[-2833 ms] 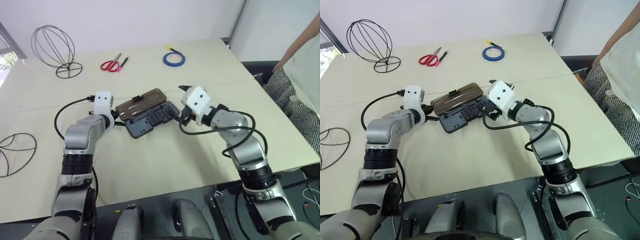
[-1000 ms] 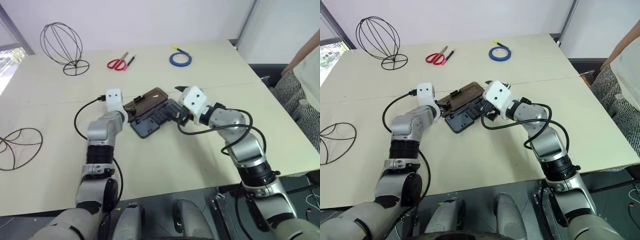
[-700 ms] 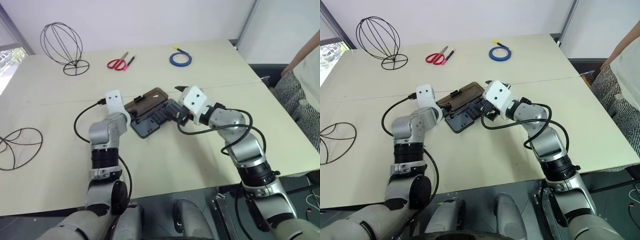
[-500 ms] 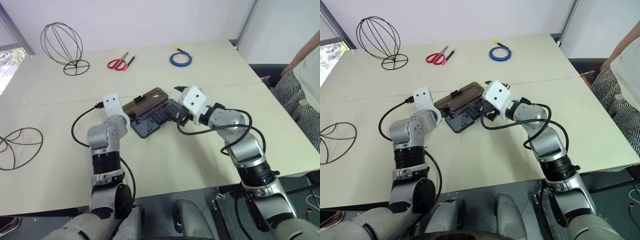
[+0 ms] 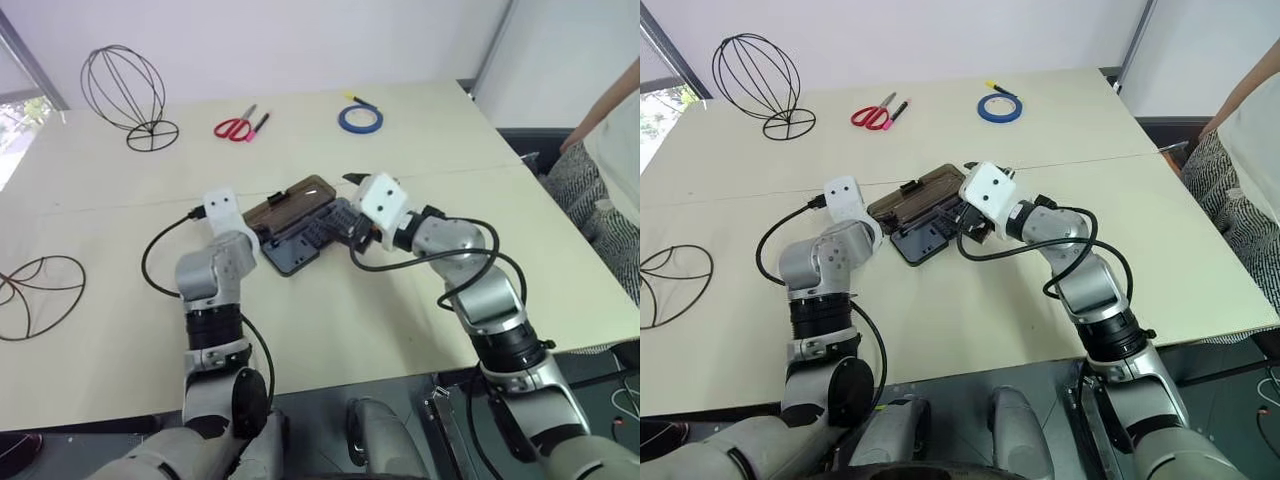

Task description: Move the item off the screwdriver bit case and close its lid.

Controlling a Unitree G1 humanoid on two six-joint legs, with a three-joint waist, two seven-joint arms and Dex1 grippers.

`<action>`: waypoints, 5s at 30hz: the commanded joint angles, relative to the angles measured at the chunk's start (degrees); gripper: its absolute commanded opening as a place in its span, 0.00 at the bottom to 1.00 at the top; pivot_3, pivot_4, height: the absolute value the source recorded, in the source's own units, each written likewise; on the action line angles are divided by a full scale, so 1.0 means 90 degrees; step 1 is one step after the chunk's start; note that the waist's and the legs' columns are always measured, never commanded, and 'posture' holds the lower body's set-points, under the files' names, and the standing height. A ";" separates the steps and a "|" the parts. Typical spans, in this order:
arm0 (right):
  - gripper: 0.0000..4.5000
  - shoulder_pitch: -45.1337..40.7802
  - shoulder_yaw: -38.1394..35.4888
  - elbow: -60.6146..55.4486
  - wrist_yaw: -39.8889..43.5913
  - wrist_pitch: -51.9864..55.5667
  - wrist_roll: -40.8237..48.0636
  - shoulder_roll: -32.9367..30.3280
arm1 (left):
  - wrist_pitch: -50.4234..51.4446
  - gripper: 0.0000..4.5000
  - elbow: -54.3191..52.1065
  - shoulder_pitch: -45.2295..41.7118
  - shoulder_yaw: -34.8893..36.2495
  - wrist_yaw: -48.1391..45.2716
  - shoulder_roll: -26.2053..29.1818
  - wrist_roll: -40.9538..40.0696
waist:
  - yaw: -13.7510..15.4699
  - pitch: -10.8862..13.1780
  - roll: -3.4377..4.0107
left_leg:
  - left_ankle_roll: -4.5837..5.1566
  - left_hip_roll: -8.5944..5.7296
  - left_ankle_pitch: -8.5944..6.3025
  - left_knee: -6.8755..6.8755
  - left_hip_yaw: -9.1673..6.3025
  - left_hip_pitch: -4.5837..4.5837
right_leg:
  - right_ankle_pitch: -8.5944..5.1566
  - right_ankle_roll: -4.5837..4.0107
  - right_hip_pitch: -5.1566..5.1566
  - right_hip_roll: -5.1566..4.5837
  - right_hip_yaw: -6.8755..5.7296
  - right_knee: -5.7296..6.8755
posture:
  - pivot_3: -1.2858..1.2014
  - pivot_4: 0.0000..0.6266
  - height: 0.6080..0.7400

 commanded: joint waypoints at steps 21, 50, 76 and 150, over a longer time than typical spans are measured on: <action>1.00 -0.0146 -0.0101 -0.0110 -0.0148 -0.0209 -0.0048 -0.0003 | 0.0060 0.00 -0.0168 0.0761 -0.1136 -0.1351 0.1138 0.0147 | -0.0079 -0.0004 0.0006 | -0.0003 0.0002 0.0001 -0.0010 0.0001 0.0007 | 0.0000 0.0000 0.0001 0.0002 0.0003 0.0000 | 0.52 0.24 1.00; 1.00 -0.0261 0.0135 0.0078 0.0484 -0.0387 0.0038 -0.0008 | 0.1140 0.00 -0.3893 0.3384 -0.0941 -0.1205 0.0409 0.0587 | -0.0177 -0.0005 0.0005 | -0.0006 0.0004 -0.0010 -0.0007 0.0004 0.0007 | -0.0001 -0.0001 0.0002 0.0002 0.0011 -0.0003 | 0.52 0.24 1.00; 1.00 -0.0386 0.0234 0.0374 0.0512 -0.0521 0.0014 0.0126 | -0.2376 0.99 -0.3948 0.2992 -0.1227 -0.3246 0.2034 0.0118 | -0.0105 0.0000 -0.0002 | -0.0007 0.0004 -0.0009 -0.0004 0.0000 0.0000 | -0.0002 -0.0003 0.0002 -0.0001 0.0005 -0.0006 | 0.52 0.24 1.00; 1.00 -0.2735 0.1071 0.5505 0.2553 -0.1873 -0.0656 0.0414 | -0.3562 0.02 -0.2537 0.4918 -0.1954 -0.8616 0.5449 -0.2109 | -0.0183 0.0011 0.0006 | 0.0002 0.0011 -0.0014 -0.0010 0.0005 -0.0002 | -0.0010 -0.0017 -0.0006 0.0001 0.0005 -0.0006 | 0.52 0.24 1.00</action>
